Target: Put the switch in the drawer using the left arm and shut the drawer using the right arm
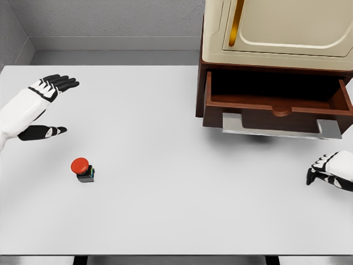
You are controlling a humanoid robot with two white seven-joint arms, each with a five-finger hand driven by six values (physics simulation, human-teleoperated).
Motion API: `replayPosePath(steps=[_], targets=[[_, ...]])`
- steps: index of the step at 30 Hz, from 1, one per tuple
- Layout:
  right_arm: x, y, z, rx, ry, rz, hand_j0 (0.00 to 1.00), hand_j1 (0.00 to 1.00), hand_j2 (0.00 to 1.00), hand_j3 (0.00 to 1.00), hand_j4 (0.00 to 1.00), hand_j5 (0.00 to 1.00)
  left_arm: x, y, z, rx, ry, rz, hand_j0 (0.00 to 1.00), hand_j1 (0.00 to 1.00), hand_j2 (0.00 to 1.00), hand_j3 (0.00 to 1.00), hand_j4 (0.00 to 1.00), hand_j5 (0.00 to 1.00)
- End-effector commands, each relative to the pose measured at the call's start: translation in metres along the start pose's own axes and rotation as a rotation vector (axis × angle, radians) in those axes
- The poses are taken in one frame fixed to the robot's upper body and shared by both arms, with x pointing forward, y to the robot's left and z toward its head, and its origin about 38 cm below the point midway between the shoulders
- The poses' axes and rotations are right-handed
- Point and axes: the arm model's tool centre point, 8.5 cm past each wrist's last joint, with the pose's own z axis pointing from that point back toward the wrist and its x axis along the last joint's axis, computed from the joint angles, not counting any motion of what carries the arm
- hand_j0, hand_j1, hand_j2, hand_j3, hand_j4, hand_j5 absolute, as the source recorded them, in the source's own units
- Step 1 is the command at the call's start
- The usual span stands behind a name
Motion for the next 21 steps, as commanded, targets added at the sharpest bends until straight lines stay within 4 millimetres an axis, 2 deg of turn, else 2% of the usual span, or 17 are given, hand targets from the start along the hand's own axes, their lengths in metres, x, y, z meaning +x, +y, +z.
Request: replayPosePath(steps=[1,6,7,8,11,15,16,21], targets=[[0.003,-0.002,-0.001,-0.005,-0.009,0.001,0.39,0.39,0.39,0.39,0.39,0.39,0.000,0.001,0.001,0.004,0.001,0.006,1.00,1.00,1.00,1.00,1.00,1.00],[0.005,-0.003,-0.002,-0.006,-0.018,0.004,0.40,0.40,0.40,0.40,0.40,0.40,0.000,0.002,0.001,0.025,-0.005,0.038,1.00,1.00,1.00,1.00,1.00,1.00],[0.006,-0.004,-0.003,-0.009,-0.019,0.004,0.40,0.40,0.40,0.40,0.40,0.40,-0.001,0.007,0.003,0.078,-0.013,0.127,1.00,1.00,1.00,1.00,1.00,1.00],[0.006,-0.004,-0.003,-0.011,-0.021,0.004,0.40,0.40,0.40,0.40,0.40,0.40,-0.001,0.002,0.009,0.086,-0.006,0.175,1.00,1.00,1.00,1.00,1.00,1.00],[0.007,-0.002,-0.004,-0.013,-0.024,0.001,0.40,0.40,0.40,0.40,0.40,0.40,-0.003,0.010,0.013,0.160,-0.015,0.280,1.00,1.00,1.00,1.00,1.00,1.00],[0.012,-0.008,-0.006,-0.020,-0.040,0.015,0.40,0.40,0.40,0.40,0.40,0.40,-0.030,0.017,0.030,0.210,0.051,0.384,1.00,1.00,1.00,1.00,1.00,1.00],[0.011,-0.017,-0.004,-0.033,-0.036,0.035,0.40,0.40,0.40,0.40,0.40,0.40,-0.032,0.018,0.030,0.214,0.054,0.383,1.00,1.00,1.00,1.00,1.00,1.00],[0.012,-0.022,-0.004,-0.040,-0.037,0.044,0.41,0.41,0.41,0.41,0.41,0.41,-0.028,0.013,0.029,0.229,0.040,0.452,1.00,1.00,1.00,1.00,1.00,1.00]])
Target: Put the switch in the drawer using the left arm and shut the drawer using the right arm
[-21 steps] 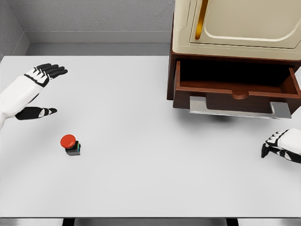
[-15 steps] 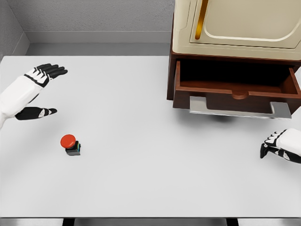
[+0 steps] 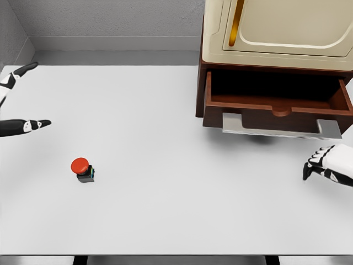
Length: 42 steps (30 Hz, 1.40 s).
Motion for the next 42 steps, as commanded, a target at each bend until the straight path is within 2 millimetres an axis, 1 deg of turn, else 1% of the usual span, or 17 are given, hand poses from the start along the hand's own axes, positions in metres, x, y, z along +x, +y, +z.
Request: replayPosePath(steps=[1,2,3,6,7,8,12,14,19,21,27,31,35,39,42], targets=[[0.001,-0.004,0.000,-0.006,-0.002,0.004,0.41,0.41,0.41,0.41,0.41,0.41,-0.001,-0.009,0.000,0.017,-0.007,0.105,1.00,1.00,1.00,1.00,1.00,1.00],[0.001,-0.005,0.001,-0.002,-0.002,0.006,0.41,0.41,0.41,0.41,0.41,0.41,0.002,-0.023,-0.002,-0.021,-0.019,0.157,1.00,1.00,1.00,1.00,1.00,1.00],[0.000,-0.005,0.001,-0.002,-0.001,0.008,0.41,0.41,0.41,0.41,0.41,0.41,0.015,-0.032,-0.008,-0.062,-0.063,0.170,1.00,1.00,1.00,1.00,1.00,1.00],[0.001,-0.004,0.001,-0.001,-0.001,0.007,0.42,0.42,0.42,0.42,0.42,0.42,0.040,-0.053,0.001,-0.096,-0.112,0.234,1.00,1.00,1.00,1.00,1.00,1.00],[0.001,-0.004,0.001,-0.001,-0.003,0.008,0.42,0.42,0.42,0.42,0.42,0.42,0.041,-0.059,0.009,-0.090,-0.102,0.285,1.00,1.00,1.00,1.00,1.00,1.00],[0.001,-0.005,0.001,0.001,-0.002,0.010,0.42,0.42,0.42,0.42,0.42,0.42,0.041,-0.060,0.012,-0.087,-0.096,0.301,1.00,1.00,1.00,1.00,1.00,1.00],[0.000,-0.004,0.002,0.010,0.000,0.010,0.42,0.42,0.42,0.42,0.42,0.42,0.037,-0.054,0.015,-0.020,-0.090,0.408,1.00,1.00,1.00,1.00,1.00,1.00],[0.000,-0.005,0.002,0.010,0.001,0.011,0.43,0.43,0.43,0.43,0.43,0.43,0.031,-0.063,0.029,-0.010,-0.047,0.466,1.00,1.00,1.00,1.00,1.00,1.00],[0.002,-0.006,0.001,0.009,-0.005,0.013,0.42,0.42,0.42,0.42,0.42,0.42,0.027,-0.081,0.053,-0.038,0.021,0.504,1.00,1.00,1.00,1.00,1.00,1.00],[0.005,-0.006,0.000,0.008,-0.017,0.017,0.42,0.42,0.42,0.42,0.42,0.42,0.026,-0.084,0.066,-0.132,0.056,0.493,1.00,1.00,1.00,1.00,1.00,1.00],[0.006,-0.007,-0.001,0.007,-0.020,0.016,0.42,0.42,0.42,0.42,0.42,0.42,0.027,-0.097,0.070,-0.197,0.069,0.505,1.00,1.00,1.00,1.00,1.00,1.00],[0.006,-0.007,0.000,0.011,-0.018,0.019,0.43,0.43,0.43,0.43,0.43,0.43,0.028,-0.102,0.070,-0.206,0.069,0.515,1.00,1.00,1.00,1.00,1.00,1.00],[0.005,-0.006,0.001,0.016,-0.016,0.017,0.43,0.43,0.43,0.43,0.43,0.43,0.027,-0.100,0.067,-0.184,0.063,0.527,1.00,1.00,1.00,1.00,1.00,1.00],[0.005,-0.004,0.001,0.021,-0.015,0.014,0.43,0.43,0.43,0.43,0.43,0.43,0.027,-0.092,0.053,-0.161,0.031,0.509,1.00,1.00,1.00,1.00,1.00,1.00],[0.004,-0.006,0.002,0.026,-0.012,0.019,0.44,0.44,0.44,0.44,0.44,0.44,0.024,-0.097,0.053,-0.163,0.069,0.523,1.00,1.00,1.00,1.00,1.00,1.00]])
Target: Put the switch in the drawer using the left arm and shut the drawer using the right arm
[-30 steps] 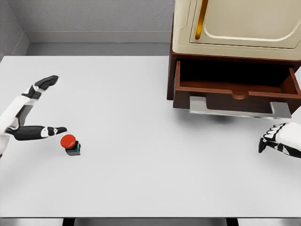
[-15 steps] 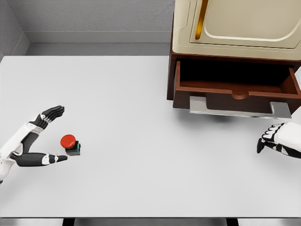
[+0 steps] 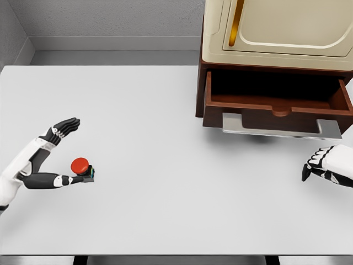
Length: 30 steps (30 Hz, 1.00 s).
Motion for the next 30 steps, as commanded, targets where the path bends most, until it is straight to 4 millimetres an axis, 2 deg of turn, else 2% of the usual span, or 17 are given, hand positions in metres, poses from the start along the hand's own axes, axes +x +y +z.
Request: replayPosePath(steps=[1,12,15,20,30], targets=[[-0.001,-0.002,0.001,0.000,0.002,-0.001,0.44,0.44,0.44,0.44,0.44,0.44,-0.004,-0.001,0.001,0.005,0.028,0.014,1.00,1.00,1.00,1.00,1.00,1.00],[-0.001,-0.003,0.002,0.007,0.003,0.003,0.44,0.44,0.44,0.44,0.44,0.44,-0.027,-0.001,0.003,0.001,0.239,0.058,1.00,1.00,1.00,1.00,1.00,1.00],[-0.001,-0.003,0.002,0.010,0.003,0.004,0.45,0.45,0.45,0.45,0.45,0.45,-0.031,-0.013,0.004,-0.033,0.260,0.055,1.00,1.00,1.00,1.00,1.00,1.00],[-0.002,-0.004,0.003,0.016,0.006,0.007,0.45,0.45,0.45,0.45,0.45,0.45,-0.033,-0.017,0.001,-0.053,0.264,0.005,1.00,1.00,1.00,1.00,1.00,1.00],[-0.001,-0.005,0.003,0.022,0.005,0.013,0.43,0.43,0.43,0.43,0.43,0.43,-0.051,-0.010,0.003,-0.017,0.317,0.011,1.00,1.00,1.00,1.00,1.00,1.00]])
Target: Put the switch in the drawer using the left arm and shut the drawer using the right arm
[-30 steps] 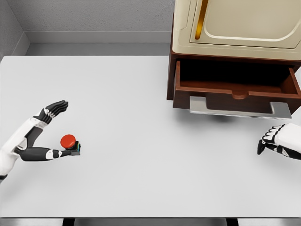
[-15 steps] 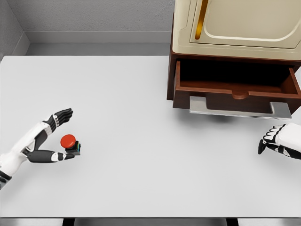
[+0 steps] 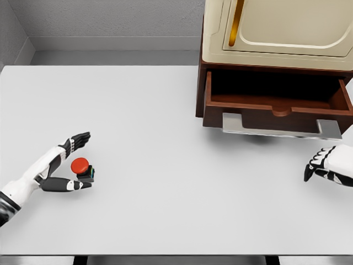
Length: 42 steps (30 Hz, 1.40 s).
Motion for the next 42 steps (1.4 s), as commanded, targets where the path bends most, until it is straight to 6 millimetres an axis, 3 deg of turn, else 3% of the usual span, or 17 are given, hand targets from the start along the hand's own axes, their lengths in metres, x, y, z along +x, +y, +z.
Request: replayPosePath(steps=[1,12,18,26,29,42], targets=[[0.000,-0.002,0.000,-0.004,0.000,-0.002,0.43,0.43,0.43,0.43,0.43,0.43,-0.006,-0.001,0.002,-0.003,0.020,-0.009,1.00,1.00,1.00,1.00,1.00,1.00],[0.000,-0.002,0.001,0.007,0.000,0.000,0.44,0.44,0.44,0.44,0.44,0.44,-0.018,0.000,-0.004,0.013,0.044,-0.056,1.00,1.00,1.00,1.00,1.00,1.00],[0.001,-0.003,0.001,0.012,-0.002,0.002,0.41,0.41,0.41,0.41,0.41,0.41,-0.017,-0.002,-0.005,0.012,0.034,-0.053,0.78,0.78,0.78,0.78,0.78,0.78],[0.001,-0.003,0.001,0.010,-0.002,0.000,0.41,0.41,0.41,0.41,0.41,0.41,-0.013,-0.002,-0.004,0.013,0.006,-0.057,0.63,0.63,0.63,0.63,0.63,0.63],[0.001,-0.004,0.002,0.013,-0.002,0.002,0.41,0.41,0.41,0.41,0.41,0.41,-0.008,-0.002,-0.003,0.014,-0.043,-0.070,0.50,0.50,0.50,0.50,0.50,0.50],[0.000,-0.004,0.002,0.013,-0.001,0.004,0.41,0.41,0.41,0.41,0.41,0.41,0.005,-0.002,-0.007,0.008,-0.099,-0.084,0.39,0.39,0.39,0.39,0.39,0.39]])
